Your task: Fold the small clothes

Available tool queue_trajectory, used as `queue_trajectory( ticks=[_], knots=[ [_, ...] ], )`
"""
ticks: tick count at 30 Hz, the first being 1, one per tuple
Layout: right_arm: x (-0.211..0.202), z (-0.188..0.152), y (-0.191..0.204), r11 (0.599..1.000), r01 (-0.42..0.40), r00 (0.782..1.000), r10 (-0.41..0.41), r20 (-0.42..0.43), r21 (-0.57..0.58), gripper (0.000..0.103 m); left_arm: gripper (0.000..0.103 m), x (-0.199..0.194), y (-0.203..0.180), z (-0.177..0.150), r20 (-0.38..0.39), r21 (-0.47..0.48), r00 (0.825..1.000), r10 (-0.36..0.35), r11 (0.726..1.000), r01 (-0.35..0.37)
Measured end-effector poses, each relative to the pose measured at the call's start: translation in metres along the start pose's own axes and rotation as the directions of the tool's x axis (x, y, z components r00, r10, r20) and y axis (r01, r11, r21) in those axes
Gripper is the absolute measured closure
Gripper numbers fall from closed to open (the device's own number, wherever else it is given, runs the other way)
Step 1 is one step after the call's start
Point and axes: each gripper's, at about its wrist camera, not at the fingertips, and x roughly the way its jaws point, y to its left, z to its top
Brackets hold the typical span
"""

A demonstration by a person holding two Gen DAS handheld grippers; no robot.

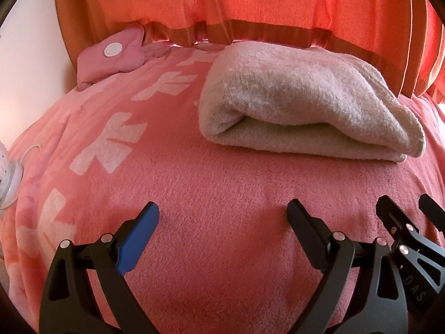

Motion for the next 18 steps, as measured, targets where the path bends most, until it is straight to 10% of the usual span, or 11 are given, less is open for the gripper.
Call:
queue_trajectory(
  ticks=[18],
  knots=[
    [-0.0003, 0.0004, -0.0016, 1.000, 0.003, 1.000, -0.003, -0.003, -0.004, 0.022, 0.017, -0.0011, -0.0009, -0.0007, 0.002, 0.010, 1.000, -0.001, 1.000, 0.001]
  ],
)
